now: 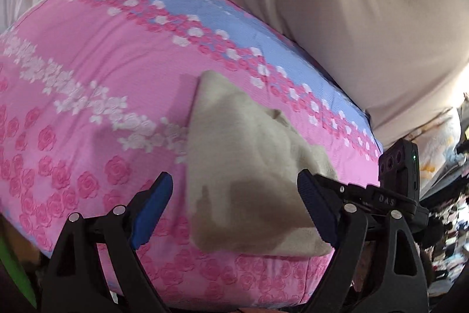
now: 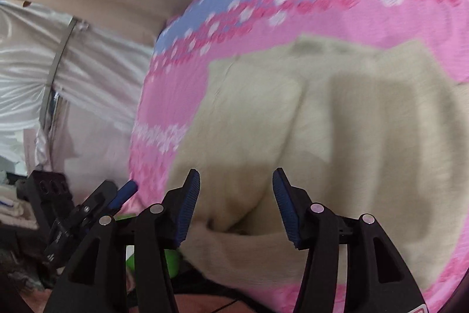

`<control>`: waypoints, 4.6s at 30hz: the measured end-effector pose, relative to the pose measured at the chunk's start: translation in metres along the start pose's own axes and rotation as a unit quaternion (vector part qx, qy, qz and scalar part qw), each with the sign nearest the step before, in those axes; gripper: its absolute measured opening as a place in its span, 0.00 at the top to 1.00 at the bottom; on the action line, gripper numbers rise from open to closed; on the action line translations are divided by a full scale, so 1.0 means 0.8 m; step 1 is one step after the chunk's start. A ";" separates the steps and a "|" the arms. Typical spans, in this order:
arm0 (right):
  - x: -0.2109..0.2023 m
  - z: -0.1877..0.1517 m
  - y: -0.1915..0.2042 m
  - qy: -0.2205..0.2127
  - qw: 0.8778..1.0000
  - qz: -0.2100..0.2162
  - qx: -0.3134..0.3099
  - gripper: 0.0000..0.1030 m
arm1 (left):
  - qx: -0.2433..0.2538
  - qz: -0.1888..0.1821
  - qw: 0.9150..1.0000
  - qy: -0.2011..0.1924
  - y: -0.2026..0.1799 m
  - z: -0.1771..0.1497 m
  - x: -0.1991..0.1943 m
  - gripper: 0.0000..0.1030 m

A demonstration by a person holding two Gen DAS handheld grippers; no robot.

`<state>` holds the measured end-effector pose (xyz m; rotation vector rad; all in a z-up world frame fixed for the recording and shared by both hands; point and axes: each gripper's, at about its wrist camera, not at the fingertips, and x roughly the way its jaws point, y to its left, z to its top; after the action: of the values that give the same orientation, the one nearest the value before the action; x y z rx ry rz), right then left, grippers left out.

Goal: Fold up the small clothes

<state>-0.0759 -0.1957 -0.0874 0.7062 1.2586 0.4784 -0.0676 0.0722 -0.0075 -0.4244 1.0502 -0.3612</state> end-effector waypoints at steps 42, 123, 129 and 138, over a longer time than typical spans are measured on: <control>-0.118 -0.015 -0.090 -0.123 0.985 -0.121 0.004 0.72 | 0.018 0.003 1.000 -0.005 -0.003 0.017 0.011 0.14; -0.153 -0.083 -0.170 -0.194 0.967 -0.125 0.104 0.78 | 0.239 -0.045 0.962 0.123 -0.083 -0.110 0.076 0.52; -0.192 -0.110 -0.152 -0.200 0.971 -0.106 0.077 0.56 | 0.160 -0.038 0.985 0.060 -0.062 -0.059 0.045 0.32; -0.139 -0.176 -0.170 -0.158 0.975 -0.040 0.154 0.56 | 0.107 0.015 0.994 0.033 -0.041 -0.031 0.051 0.25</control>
<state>-0.2471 -0.3364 -0.1277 0.9481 1.0631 0.0967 -0.0736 0.0204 -0.0324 -0.2061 1.0677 -0.4579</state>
